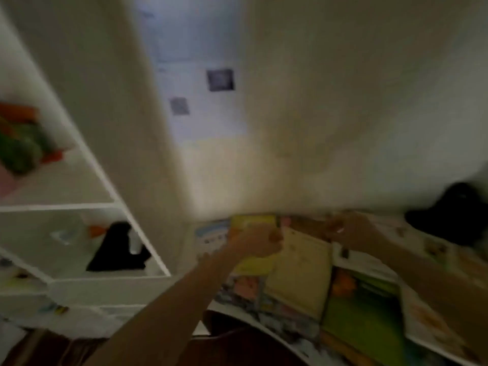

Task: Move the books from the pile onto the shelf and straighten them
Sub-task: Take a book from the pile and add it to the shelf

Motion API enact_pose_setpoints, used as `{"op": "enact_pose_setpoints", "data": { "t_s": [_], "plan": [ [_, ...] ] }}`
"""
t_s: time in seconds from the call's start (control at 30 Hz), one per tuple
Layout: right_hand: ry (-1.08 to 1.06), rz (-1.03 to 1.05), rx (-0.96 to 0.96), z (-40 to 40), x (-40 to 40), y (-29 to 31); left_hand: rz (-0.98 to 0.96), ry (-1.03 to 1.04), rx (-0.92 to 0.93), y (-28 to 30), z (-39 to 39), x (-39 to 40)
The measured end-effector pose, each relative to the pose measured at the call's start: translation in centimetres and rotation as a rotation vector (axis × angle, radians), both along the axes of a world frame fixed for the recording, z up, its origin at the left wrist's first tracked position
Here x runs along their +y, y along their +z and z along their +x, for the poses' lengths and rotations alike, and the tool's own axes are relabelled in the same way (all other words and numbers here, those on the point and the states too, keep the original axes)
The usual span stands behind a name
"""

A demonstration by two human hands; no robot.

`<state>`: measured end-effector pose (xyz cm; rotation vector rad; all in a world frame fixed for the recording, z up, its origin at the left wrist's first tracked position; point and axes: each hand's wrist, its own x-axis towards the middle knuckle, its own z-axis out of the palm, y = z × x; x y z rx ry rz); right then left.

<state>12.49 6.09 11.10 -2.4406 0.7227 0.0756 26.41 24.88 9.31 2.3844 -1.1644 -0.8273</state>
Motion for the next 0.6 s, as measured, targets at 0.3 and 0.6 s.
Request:
{"op": "enact_pose_setpoints", "data": {
  "t_s": [0.3, 0.6],
  "plan": [
    [-0.644, 0.229, 0.117, -16.0, -9.7, -13.4, 0.02, 0.04, 0.221, -11.8, -7.6, -15.8],
    [-0.813, 0.144, 0.022, -10.9, -15.0, -17.9, -0.04, 0.329, 0.391, -20.4, -5.1, -24.9]
  ]
}}
